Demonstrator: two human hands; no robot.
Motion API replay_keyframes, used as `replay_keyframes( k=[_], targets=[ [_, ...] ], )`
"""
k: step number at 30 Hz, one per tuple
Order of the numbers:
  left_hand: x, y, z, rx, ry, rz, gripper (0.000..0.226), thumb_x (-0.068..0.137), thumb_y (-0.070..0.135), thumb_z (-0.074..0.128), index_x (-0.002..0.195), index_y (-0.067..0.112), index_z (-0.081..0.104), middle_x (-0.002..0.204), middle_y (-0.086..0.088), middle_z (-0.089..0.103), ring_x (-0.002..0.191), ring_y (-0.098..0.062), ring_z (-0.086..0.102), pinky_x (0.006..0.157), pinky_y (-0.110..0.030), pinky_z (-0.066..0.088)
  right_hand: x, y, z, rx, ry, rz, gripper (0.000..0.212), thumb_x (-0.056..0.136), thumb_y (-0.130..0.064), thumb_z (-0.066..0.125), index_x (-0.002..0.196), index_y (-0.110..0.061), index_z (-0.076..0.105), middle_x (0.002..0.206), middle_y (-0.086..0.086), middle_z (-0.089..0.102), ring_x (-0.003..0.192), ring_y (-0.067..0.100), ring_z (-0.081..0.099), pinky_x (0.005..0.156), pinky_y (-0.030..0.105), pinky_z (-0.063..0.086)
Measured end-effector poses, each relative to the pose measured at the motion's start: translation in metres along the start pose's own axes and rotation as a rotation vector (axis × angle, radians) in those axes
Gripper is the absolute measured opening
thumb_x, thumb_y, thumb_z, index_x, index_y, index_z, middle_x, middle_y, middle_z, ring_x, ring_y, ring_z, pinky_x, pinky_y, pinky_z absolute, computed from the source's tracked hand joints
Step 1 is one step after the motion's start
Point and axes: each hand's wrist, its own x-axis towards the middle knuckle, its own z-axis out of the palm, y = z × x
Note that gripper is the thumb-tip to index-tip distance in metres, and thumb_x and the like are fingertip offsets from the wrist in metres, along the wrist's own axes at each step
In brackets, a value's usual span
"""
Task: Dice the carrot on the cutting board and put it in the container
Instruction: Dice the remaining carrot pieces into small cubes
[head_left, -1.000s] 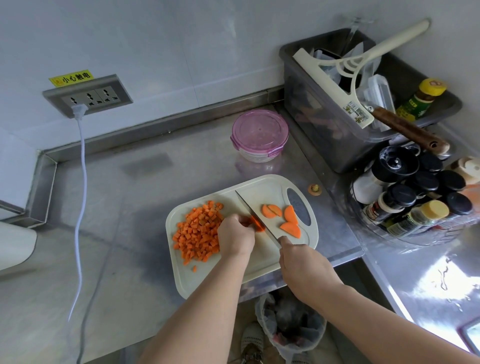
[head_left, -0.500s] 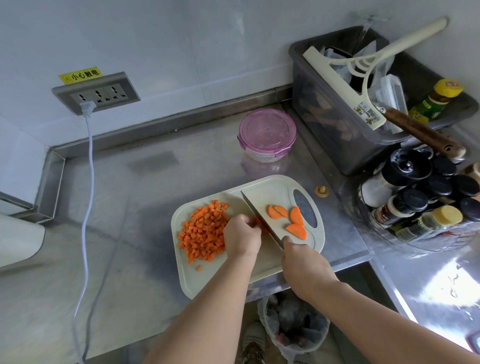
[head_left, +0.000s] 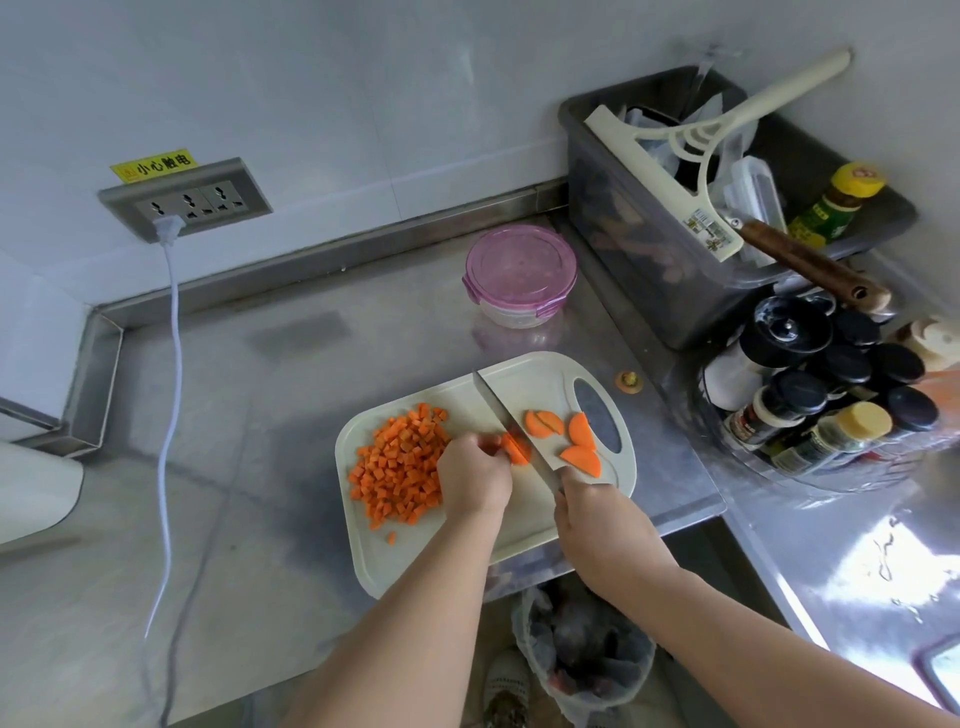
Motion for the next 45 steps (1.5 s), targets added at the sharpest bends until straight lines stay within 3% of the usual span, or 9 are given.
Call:
replay_keyframes(
  k=[4,7,16,22,25,33,39,45],
  targets=[
    [0.001,0.0,0.0,0.0,-0.003,-0.022,0.017,0.088,0.015,0.063,0.102,0.009,0.069,0.104,-0.007,0.07,0.101,-0.022,0.062,0.075,-0.02,0.037,-0.001,-0.006,-0.001,-0.022,-0.022,-0.016,0.024,0.102,-0.015,0.039,0.125,-0.016,0.041,0.072,-0.002,0.05,0.056,0.014,0.048,0.046,0.023,0.035],
    [0.002,0.0,0.0,0.014,-0.004,-0.029,0.015,0.086,0.013,0.064,0.1,0.01,0.069,0.101,-0.007,0.07,0.099,-0.023,0.063,0.072,-0.022,0.038,-0.001,-0.007,0.0,-0.046,-0.048,-0.026,0.029,0.102,-0.016,0.038,0.131,-0.016,0.037,0.071,-0.005,0.046,0.053,0.009,0.043,0.044,0.02,0.03],
    [0.002,-0.001,0.0,-0.007,0.006,-0.039,0.016,0.086,0.015,0.066,0.101,0.009,0.068,0.102,-0.006,0.07,0.097,-0.022,0.063,0.072,-0.022,0.038,-0.003,-0.008,0.001,-0.063,-0.079,0.021,0.037,0.099,-0.01,0.043,0.134,-0.017,0.034,0.077,-0.002,0.054,0.063,0.015,0.054,0.048,0.023,0.039],
    [0.002,-0.002,0.0,0.0,0.001,-0.04,0.017,0.086,0.014,0.065,0.102,0.008,0.068,0.103,-0.008,0.07,0.098,-0.023,0.064,0.073,-0.022,0.041,-0.001,-0.011,0.0,-0.088,-0.11,0.037,0.054,0.097,-0.007,0.047,0.145,-0.016,0.023,0.086,0.001,0.057,0.074,0.018,0.062,0.052,0.026,0.044],
    [0.002,-0.001,0.0,0.004,0.0,-0.038,0.018,0.087,0.013,0.065,0.104,0.007,0.068,0.104,-0.009,0.07,0.1,-0.024,0.064,0.074,-0.022,0.041,0.0,-0.012,0.0,-0.074,-0.119,0.041,0.053,0.098,-0.006,0.047,0.144,-0.017,0.024,0.082,-0.001,0.054,0.065,0.013,0.055,0.044,0.021,0.036],
    [0.0,0.001,-0.002,0.013,-0.01,-0.021,0.021,0.087,0.01,0.061,0.107,0.006,0.067,0.106,-0.01,0.069,0.101,-0.024,0.063,0.074,-0.022,0.042,0.007,-0.011,0.005,-0.106,-0.145,0.07,0.048,0.095,-0.004,0.045,0.139,-0.017,0.03,0.08,-0.001,0.052,0.072,0.015,0.058,0.048,0.022,0.04],
    [-0.001,0.001,-0.002,0.015,-0.005,-0.007,0.019,0.088,0.012,0.062,0.106,0.005,0.068,0.105,-0.008,0.07,0.1,-0.021,0.063,0.073,-0.018,0.039,0.011,-0.005,0.0,-0.016,-0.157,0.082,0.024,0.102,-0.015,0.038,0.125,-0.02,0.043,0.089,-0.001,0.059,0.077,0.013,0.063,0.065,0.027,0.056],
    [-0.002,0.003,-0.002,0.002,-0.004,-0.011,0.017,0.087,0.01,0.063,0.103,0.005,0.067,0.102,-0.009,0.07,0.099,-0.022,0.063,0.073,-0.02,0.038,0.0,0.001,-0.003,-0.004,-0.088,0.02,0.018,0.104,-0.021,0.031,0.115,-0.019,0.045,0.083,0.0,0.058,0.071,0.015,0.058,0.059,0.026,0.046]
  ],
)
